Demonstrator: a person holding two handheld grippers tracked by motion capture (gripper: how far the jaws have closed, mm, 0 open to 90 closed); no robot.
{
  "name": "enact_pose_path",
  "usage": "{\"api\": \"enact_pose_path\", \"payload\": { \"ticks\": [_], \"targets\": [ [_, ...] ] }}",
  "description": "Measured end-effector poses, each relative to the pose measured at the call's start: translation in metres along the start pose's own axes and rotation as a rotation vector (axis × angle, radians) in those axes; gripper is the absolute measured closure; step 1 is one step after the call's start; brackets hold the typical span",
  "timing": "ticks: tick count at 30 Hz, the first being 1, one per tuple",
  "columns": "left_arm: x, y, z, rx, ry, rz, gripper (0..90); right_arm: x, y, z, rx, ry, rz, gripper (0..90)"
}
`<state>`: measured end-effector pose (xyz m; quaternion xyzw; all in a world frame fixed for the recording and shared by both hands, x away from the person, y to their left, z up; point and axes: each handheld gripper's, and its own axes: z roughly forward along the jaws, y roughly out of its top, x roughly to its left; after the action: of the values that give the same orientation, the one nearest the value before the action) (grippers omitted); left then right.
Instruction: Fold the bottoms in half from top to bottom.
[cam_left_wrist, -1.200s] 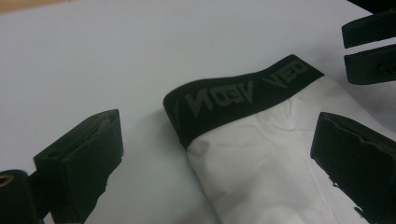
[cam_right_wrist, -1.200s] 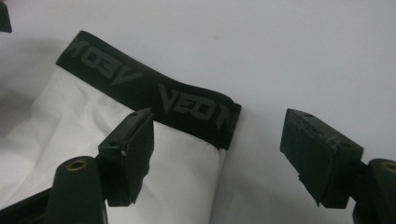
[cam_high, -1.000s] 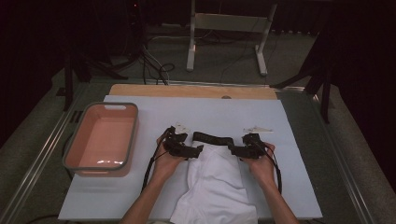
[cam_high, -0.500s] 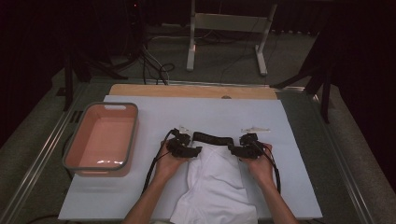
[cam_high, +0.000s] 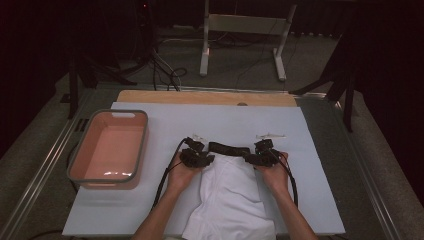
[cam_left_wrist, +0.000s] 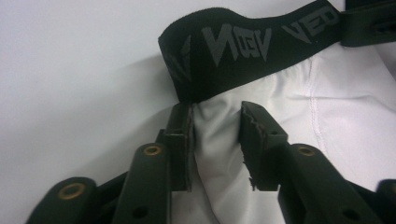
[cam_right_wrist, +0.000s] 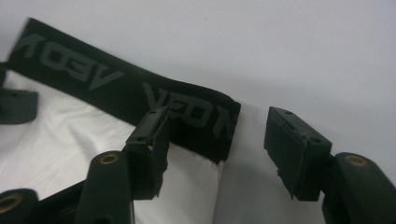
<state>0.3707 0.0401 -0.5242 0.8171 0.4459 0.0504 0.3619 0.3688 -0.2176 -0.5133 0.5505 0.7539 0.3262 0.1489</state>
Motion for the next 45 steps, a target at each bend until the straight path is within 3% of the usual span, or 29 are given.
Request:
{"api": "enact_pose_path", "payload": {
  "ticks": [7,8,9,10,14,15,18,19,23,32,39,45],
  "targets": [
    [-0.001,0.000,0.000,0.001,0.005,0.006,74.9,-0.005,0.001,0.008,0.038,0.022,0.073,47.9],
    [-0.001,0.000,0.001,0.001,0.006,0.010,75.8,-0.004,0.001,0.008,0.044,0.034,0.078,53.6],
    [-0.001,0.000,0.001,0.001,0.006,0.010,76.2,-0.004,0.001,0.008,0.044,0.034,0.078,53.6],
    [-0.001,0.000,0.001,0.001,0.007,0.011,76.8,-0.005,0.001,0.008,0.053,0.068,0.104,59.8],
    [-0.002,0.000,0.000,0.001,0.009,0.012,78.8,-0.005,0.001,0.008,0.058,0.092,0.112,67.5],
    [-0.002,0.000,0.000,0.001,0.010,0.014,80.4,-0.005,0.001,0.007,0.055,0.097,0.102,73.7],
    [-0.003,0.000,0.000,-0.005,0.016,0.021,81.8,-0.004,0.002,0.004,0.036,0.113,0.082,78.6],
    [-0.003,0.001,-0.002,-0.008,0.016,0.025,84.3,0.002,0.003,-0.001,0.002,0.110,0.044,81.0],
    [-0.005,0.003,-0.004,-0.023,0.013,0.028,84.8,0.004,0.004,-0.005,-0.031,0.093,0.004,81.2],
    [-0.014,0.019,-0.020,-0.093,0.000,0.043,84.9,0.003,0.013,-0.017,-0.089,0.064,-0.025,81.3],
    [-0.014,0.034,-0.033,-0.146,0.000,0.052,84.8,0.005,0.031,-0.030,-0.150,0.035,-0.069,81.2],
    [-0.010,0.043,-0.043,-0.185,0.004,0.051,84.8,0.007,0.046,-0.039,-0.195,0.038,-0.088,81.2]
  ]
}}
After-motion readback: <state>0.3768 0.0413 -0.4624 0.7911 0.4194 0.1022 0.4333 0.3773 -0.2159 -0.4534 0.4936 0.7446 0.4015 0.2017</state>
